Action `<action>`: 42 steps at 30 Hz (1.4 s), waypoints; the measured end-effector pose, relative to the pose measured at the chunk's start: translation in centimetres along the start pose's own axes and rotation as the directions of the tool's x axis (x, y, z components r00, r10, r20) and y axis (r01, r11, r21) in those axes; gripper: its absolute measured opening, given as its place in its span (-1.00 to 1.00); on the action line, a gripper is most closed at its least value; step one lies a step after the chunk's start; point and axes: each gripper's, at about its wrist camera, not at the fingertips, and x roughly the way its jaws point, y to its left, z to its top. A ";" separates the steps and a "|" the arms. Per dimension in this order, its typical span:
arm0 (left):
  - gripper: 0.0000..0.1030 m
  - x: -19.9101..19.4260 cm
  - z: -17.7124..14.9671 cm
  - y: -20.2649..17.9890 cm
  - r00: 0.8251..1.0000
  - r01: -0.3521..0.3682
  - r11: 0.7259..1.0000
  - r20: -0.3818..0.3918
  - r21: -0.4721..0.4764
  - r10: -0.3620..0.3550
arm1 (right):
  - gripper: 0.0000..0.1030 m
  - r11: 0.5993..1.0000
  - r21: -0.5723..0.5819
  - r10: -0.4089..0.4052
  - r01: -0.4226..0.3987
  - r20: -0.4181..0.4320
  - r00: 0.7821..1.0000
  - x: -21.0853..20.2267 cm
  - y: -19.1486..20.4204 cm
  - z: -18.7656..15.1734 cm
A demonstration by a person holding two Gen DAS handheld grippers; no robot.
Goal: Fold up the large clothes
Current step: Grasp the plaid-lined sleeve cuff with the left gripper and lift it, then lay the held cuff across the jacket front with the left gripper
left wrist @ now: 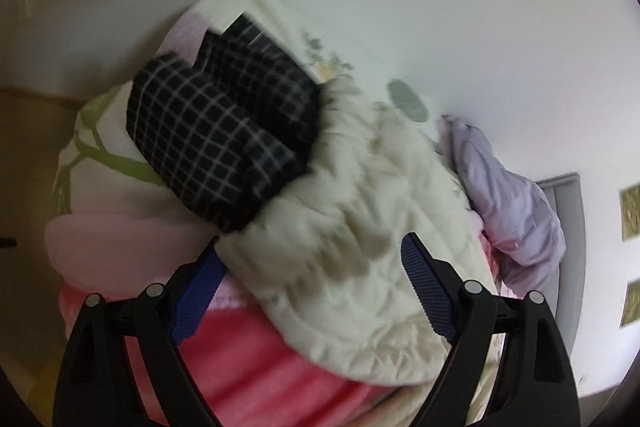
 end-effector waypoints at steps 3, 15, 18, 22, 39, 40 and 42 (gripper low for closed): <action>0.34 -0.1 0.5 0.1 1.000 0.011 0.999 0.003 -0.032 -0.011 | 0.84 1.000 -0.007 0.004 -0.004 -0.007 1.000 0.0 0.4 0.2; -0.51 -6.4 4.1 -10.8 0.973 0.170 0.973 0.127 0.158 -0.190 | 0.84 0.988 0.153 -0.004 0.008 -0.029 1.000 -1.4 -3.7 -0.9; -0.53 -8.8 4.6 -19.6 0.941 0.262 0.902 0.115 0.344 -0.317 | 0.84 0.979 0.201 -0.033 0.039 -0.033 0.999 -2.5 -5.3 -1.8; -0.54 -10.5 0.4 -30.0 0.912 0.325 0.729 0.004 0.602 -0.410 | 0.84 0.959 0.274 -0.075 0.078 -0.021 0.997 -4.0 -7.7 -3.1; -0.54 -3.3 -41.2 -34.1 0.951 0.227 -0.225 -0.265 0.948 -0.159 | 0.84 0.634 0.698 -0.366 0.334 -0.109 0.924 -10.5 -21.2 -15.3; -0.54 -2.5 -43.0 -33.0 0.958 0.214 -0.277 -0.257 0.937 -0.129 | 0.84 0.606 0.718 -0.373 0.343 -0.125 0.919 -10.8 -21.7 -16.4; -0.54 -1.6 -44.8 -31.5 0.965 0.191 -0.336 -0.239 0.922 -0.107 | 0.84 0.563 0.746 -0.381 0.356 -0.147 0.913 -11.2 -22.4 -17.9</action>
